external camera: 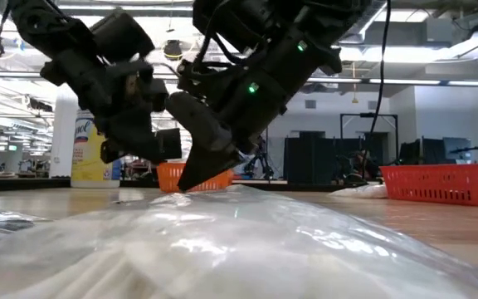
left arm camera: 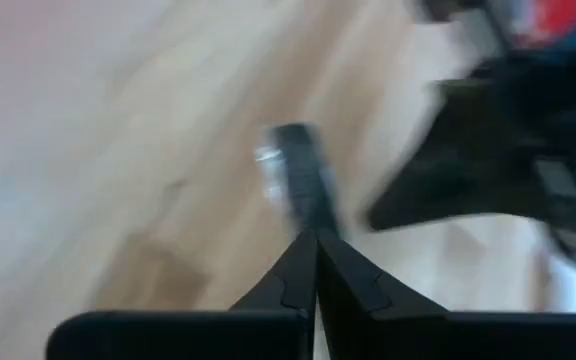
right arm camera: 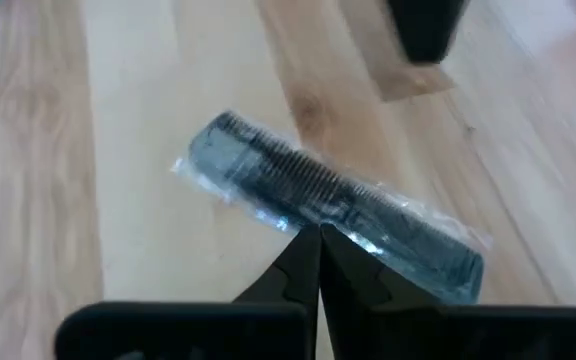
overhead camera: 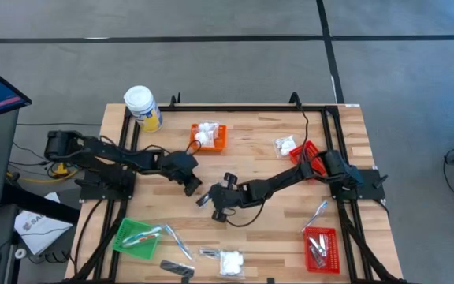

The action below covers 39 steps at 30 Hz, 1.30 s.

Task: Pick & Place Travel size toiletries
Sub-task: Put the black comb into the top red basket

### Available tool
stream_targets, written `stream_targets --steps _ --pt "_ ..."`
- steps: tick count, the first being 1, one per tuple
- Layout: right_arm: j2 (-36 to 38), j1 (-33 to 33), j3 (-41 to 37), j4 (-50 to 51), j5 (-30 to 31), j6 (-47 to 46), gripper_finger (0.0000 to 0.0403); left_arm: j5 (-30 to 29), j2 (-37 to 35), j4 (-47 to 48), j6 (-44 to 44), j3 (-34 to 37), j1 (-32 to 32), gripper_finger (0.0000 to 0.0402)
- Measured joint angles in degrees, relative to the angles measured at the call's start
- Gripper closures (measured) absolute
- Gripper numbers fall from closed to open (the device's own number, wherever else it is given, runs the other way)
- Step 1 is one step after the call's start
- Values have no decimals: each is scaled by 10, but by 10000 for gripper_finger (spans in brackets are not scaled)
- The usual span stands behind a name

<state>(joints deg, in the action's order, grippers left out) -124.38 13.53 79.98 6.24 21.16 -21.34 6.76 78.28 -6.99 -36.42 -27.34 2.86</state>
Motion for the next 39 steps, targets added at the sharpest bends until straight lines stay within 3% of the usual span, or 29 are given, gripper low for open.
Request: stream_targets --steps 3,7,11,14,24,33,39 --pt "1 6 -38 -49 22 -34 402 -15 0 -39 4 1 -30 400" --pt "17 18 -89 -138 37 -77 402 -108 0 -61 4 1 -72 400" --pt "26 29 -104 -147 61 -69 403 -216 0 -65 17 1 -105 400" --pt "31 30 -101 -154 96 -60 403 -242 -1 -85 17 1 -114 400" --pt "28 24 -102 -145 104 -71 403 -167 41 -85 -94 9 -116 393" --pt "28 16 -102 -140 103 -87 403 -151 95 -143 -80 4 -123 310" --pt "22 17 -102 -141 104 -87 403 -19 93 -145 -61 -11 -152 301"
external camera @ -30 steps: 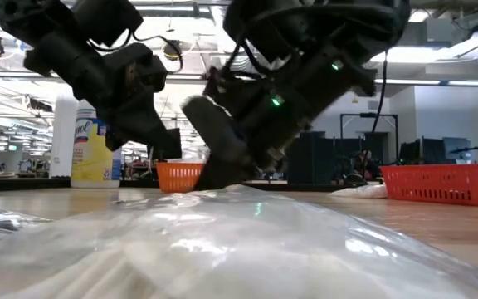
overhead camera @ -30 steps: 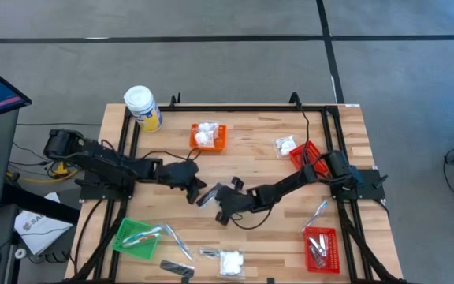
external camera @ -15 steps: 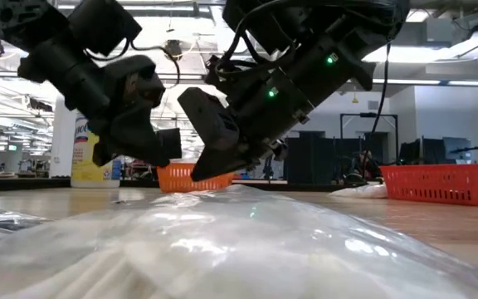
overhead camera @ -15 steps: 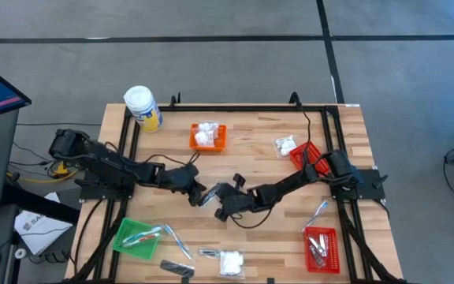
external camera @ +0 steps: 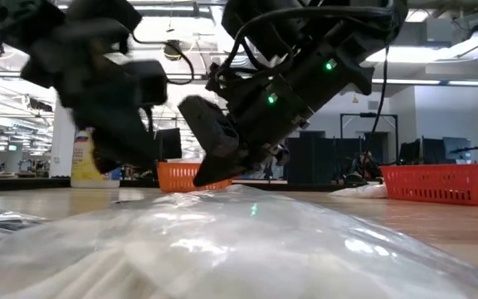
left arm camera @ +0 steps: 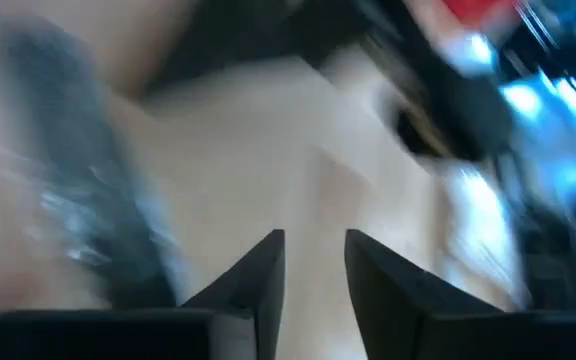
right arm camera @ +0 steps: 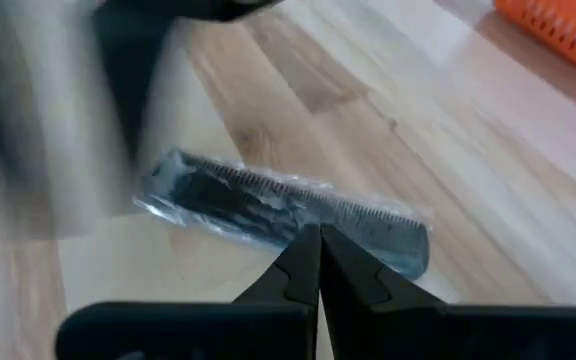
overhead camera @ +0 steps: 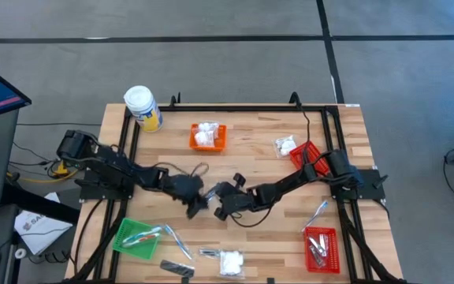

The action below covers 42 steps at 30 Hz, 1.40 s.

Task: Pick & Place Travel size toiletries
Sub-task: Put the black comb into the top red basket

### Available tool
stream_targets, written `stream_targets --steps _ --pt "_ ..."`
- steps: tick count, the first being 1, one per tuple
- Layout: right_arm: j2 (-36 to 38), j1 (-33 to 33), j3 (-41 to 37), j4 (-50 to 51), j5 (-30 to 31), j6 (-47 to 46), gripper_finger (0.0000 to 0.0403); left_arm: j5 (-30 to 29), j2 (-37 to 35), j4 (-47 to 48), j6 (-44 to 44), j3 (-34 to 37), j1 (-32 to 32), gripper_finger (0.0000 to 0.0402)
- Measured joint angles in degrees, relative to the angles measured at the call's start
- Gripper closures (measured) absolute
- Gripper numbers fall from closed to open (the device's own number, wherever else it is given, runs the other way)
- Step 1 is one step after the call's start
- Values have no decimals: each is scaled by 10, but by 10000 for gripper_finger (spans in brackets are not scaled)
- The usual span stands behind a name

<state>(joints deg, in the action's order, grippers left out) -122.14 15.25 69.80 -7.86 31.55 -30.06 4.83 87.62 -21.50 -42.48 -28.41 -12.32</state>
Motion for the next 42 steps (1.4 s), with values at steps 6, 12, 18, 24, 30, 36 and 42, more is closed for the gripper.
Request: stream_targets --steps 6,12,18,24,30,36,42 --pt "-1 -5 0 -5 0 0 403 23 31 38 -14 -18 -15 374" --pt "-1 -12 0 -10 0 0 403 50 69 62 -31 -21 3 398" --pt "-1 -11 0 -10 -2 5 403 56 69 70 -30 -21 14 400" --pt "-1 -16 0 5 -30 6 403 46 63 93 -26 -21 13 400" --pt "-1 -14 0 4 -32 13 403 32 55 120 -15 -21 15 400" --pt "-1 -15 0 -3 -34 15 403 -17 25 167 -12 -20 14 400" --pt "-1 -14 0 -3 -34 15 403 -84 -9 220 -8 -17 15 400"
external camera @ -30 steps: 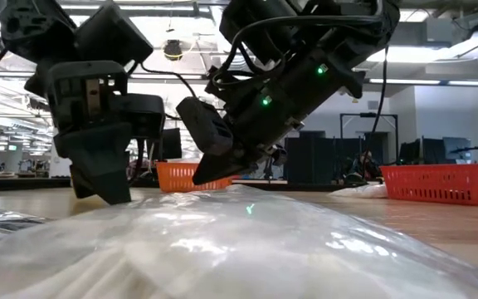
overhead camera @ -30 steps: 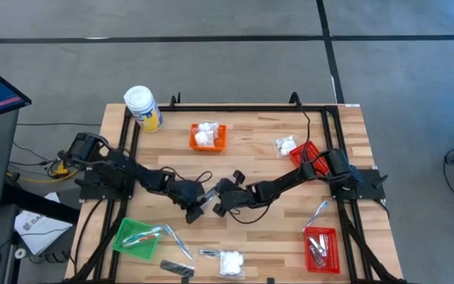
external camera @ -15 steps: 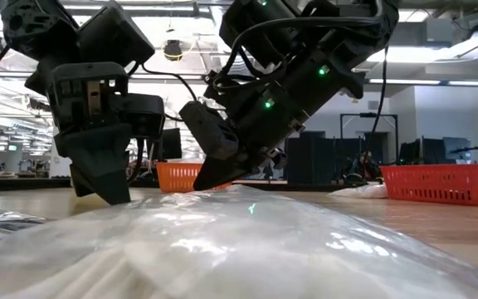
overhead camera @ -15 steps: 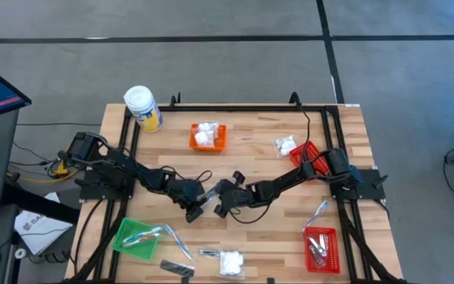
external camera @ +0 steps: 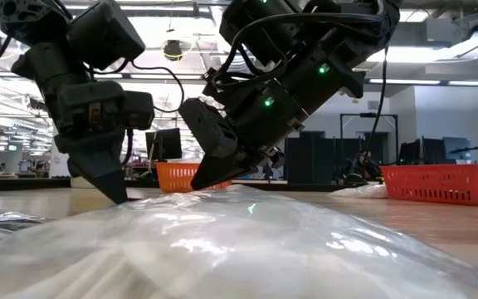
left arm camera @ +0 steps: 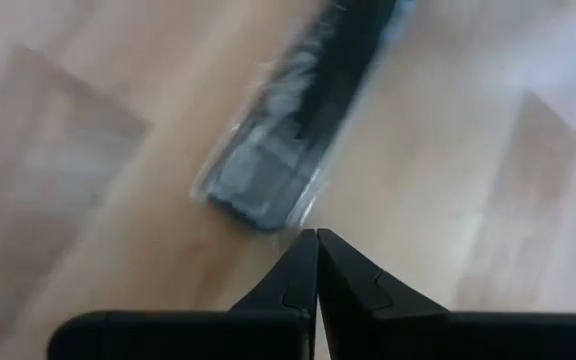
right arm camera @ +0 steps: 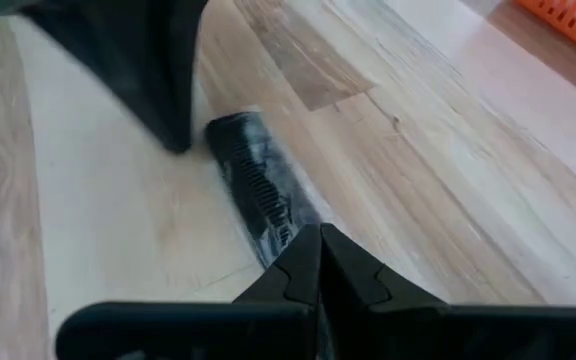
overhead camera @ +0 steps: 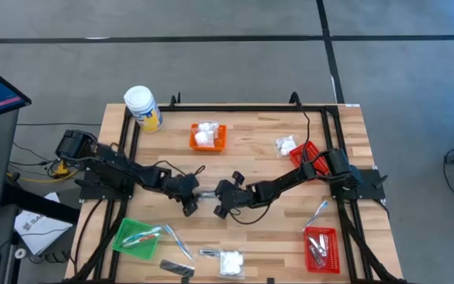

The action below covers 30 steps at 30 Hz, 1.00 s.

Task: Pick & Place Travel size toiletries
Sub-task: Put the black comb into the top red basket

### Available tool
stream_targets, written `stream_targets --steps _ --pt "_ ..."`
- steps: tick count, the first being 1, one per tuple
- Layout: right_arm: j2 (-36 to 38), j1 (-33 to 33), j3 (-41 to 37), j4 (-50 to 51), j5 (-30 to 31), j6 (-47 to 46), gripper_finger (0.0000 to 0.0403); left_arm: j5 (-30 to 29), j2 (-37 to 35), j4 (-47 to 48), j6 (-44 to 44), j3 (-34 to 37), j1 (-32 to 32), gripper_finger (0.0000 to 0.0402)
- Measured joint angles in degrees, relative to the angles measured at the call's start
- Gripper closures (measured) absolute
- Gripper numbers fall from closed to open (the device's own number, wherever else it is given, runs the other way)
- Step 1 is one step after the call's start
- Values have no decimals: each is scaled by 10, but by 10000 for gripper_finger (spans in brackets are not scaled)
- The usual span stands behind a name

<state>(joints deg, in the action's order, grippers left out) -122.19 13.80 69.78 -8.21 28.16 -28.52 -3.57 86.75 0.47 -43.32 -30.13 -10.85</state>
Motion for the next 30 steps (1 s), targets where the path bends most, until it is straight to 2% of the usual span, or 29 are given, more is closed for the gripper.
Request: stream_targets --steps 11,14,17,20,23,26,28,30 --pt "0 5 -4 -15 0 0 403 -26 -18 9 41 1 -7 400" --pt "13 15 -51 -122 0 14 403 -44 -39 2 55 0 -17 400" --pt "47 24 -142 -303 -3 39 403 -61 -55 2 72 0 -28 400" --pt "80 18 -213 -418 -35 45 403 -76 -60 -8 86 0 -33 400" --pt "98 4 -229 -386 -76 26 403 -92 -49 -36 89 0 -33 400" --pt "97 -7 -220 -349 -103 14 398 -147 -18 -155 94 21 -58 400" --pt "96 -8 -210 -331 -105 12 384 -175 6 -228 110 41 -87 400" --pt "96 -10 -197 -307 -105 13 359 -172 12 -237 119 44 -93 400"
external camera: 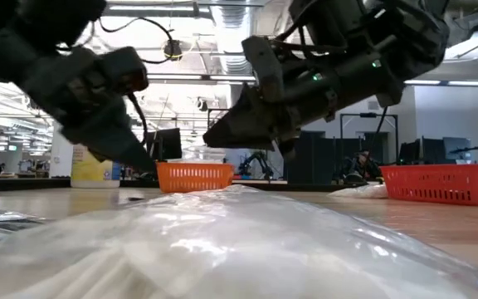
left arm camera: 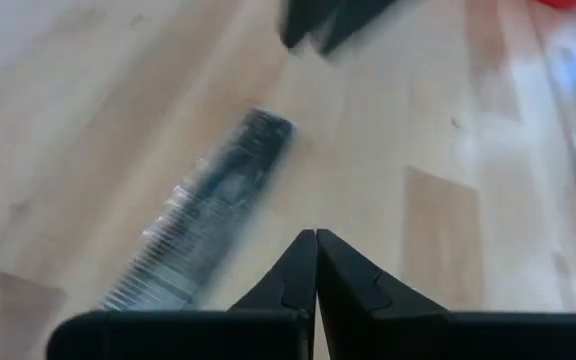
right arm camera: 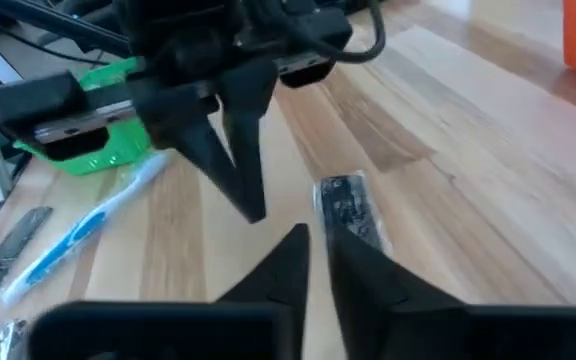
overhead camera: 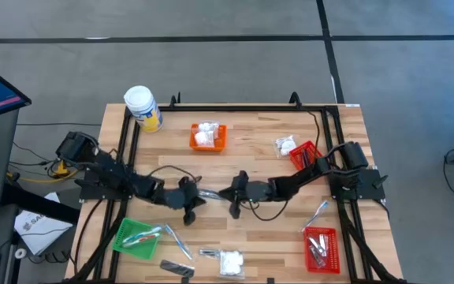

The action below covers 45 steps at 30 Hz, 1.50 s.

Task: Pick & Place Travel size toiletries
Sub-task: Put the black comb into the top red basket

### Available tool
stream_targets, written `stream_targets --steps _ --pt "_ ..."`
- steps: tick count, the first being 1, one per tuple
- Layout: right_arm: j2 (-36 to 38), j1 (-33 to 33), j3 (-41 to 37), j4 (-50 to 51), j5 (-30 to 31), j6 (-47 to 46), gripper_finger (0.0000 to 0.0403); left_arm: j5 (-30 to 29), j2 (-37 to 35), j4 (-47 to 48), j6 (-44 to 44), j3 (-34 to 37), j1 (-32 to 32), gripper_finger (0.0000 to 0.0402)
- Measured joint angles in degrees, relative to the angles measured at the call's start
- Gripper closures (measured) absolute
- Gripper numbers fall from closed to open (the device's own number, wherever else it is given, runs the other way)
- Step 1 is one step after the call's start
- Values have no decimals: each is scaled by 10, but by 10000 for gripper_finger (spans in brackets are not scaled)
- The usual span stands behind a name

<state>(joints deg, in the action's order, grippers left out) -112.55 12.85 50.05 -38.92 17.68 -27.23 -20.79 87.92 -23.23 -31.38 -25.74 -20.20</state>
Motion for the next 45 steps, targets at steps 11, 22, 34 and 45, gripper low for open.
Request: stream_targets --steps 11,22,34,45 --pt "-2 -2 36 108 21 67 151 31 -2 52 57 0 34 400" --pt "-2 41 36 108 68 197 14 21 -2 62 91 0 31 400" --pt "-65 21 60 96 38 148 13 26 11 62 86 1 31 400" --pt "-70 14 76 120 33 152 26 32 22 67 70 3 31 400"
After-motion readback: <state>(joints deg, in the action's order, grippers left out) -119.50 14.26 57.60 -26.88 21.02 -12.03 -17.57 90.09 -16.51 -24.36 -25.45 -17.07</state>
